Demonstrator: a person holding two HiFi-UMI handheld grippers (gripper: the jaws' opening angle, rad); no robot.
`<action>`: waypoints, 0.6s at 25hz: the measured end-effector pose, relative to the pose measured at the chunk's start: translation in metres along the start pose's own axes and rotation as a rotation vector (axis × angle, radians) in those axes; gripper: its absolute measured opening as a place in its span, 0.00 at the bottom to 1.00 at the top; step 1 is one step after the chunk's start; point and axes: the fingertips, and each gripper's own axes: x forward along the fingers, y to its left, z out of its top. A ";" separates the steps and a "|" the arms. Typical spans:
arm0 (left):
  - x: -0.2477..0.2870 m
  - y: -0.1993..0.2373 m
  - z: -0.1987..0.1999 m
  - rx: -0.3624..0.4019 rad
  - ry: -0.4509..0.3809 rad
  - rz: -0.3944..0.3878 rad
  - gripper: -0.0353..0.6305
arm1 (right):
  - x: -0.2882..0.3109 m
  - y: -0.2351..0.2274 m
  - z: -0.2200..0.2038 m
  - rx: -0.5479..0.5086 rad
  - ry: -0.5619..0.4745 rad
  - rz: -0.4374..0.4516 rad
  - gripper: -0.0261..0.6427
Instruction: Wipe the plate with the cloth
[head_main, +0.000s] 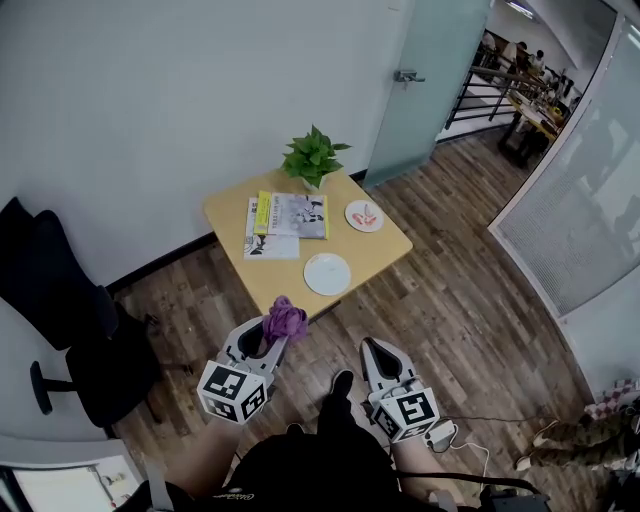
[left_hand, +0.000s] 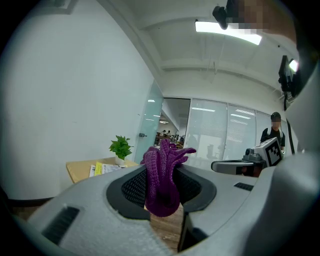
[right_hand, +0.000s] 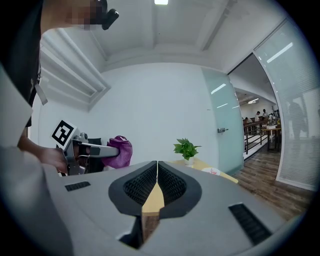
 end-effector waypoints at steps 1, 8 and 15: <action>0.004 0.002 0.001 0.002 -0.002 0.003 0.24 | 0.005 -0.003 0.001 -0.001 -0.004 0.007 0.05; 0.049 0.021 0.010 0.010 0.012 0.035 0.24 | 0.055 -0.032 0.012 -0.002 -0.015 0.079 0.05; 0.126 0.018 0.045 0.021 -0.011 0.074 0.24 | 0.089 -0.098 0.036 -0.017 -0.022 0.144 0.05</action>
